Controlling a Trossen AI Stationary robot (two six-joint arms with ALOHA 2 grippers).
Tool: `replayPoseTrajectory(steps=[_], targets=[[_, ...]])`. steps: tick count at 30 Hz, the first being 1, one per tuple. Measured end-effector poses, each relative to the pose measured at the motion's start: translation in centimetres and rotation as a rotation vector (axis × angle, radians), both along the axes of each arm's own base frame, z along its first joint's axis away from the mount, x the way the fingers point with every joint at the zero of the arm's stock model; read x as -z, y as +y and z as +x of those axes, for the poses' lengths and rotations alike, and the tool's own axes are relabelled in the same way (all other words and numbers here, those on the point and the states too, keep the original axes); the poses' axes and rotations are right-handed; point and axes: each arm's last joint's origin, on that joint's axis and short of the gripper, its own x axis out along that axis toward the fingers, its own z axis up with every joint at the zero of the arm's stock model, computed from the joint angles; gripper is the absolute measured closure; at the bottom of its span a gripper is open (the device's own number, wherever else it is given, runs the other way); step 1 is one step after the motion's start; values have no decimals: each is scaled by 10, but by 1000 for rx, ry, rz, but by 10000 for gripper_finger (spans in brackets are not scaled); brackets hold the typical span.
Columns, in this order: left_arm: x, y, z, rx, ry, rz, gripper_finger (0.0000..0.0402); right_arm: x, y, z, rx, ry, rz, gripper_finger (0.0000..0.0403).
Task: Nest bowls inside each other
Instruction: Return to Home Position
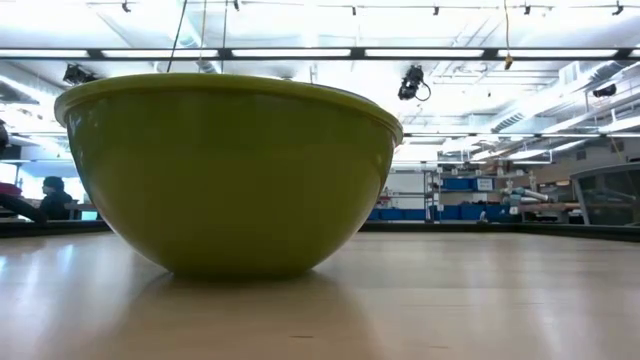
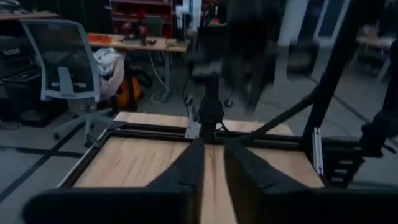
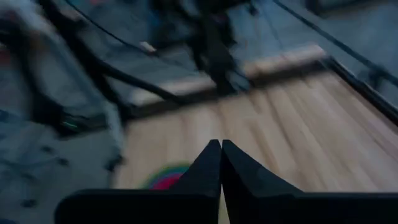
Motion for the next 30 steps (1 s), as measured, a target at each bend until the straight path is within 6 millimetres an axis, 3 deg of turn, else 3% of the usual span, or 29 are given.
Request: replayPoseTrajectory(steps=[4,8,13,17,20,26,30], targets=[[44,0,-9,-18,-86,-68,393,-25,0,-32,-114,-164,-42,392],[87,-4,-18,4,-112,-80,395,-27,-5,-67,-150,-246,-108,396],[124,-9,-31,33,-52,-86,395,-8,-22,-98,-71,-290,-115,398],[153,-12,-32,42,61,-128,395,30,-27,-106,-25,-177,-120,388],[153,-14,-31,55,53,-108,395,64,-27,-106,-20,-107,-91,390],[147,-14,-34,74,1,46,395,104,-22,-110,-79,-408,-88,396],[147,-14,-39,77,22,82,395,132,-23,-123,-78,-386,-122,399]])
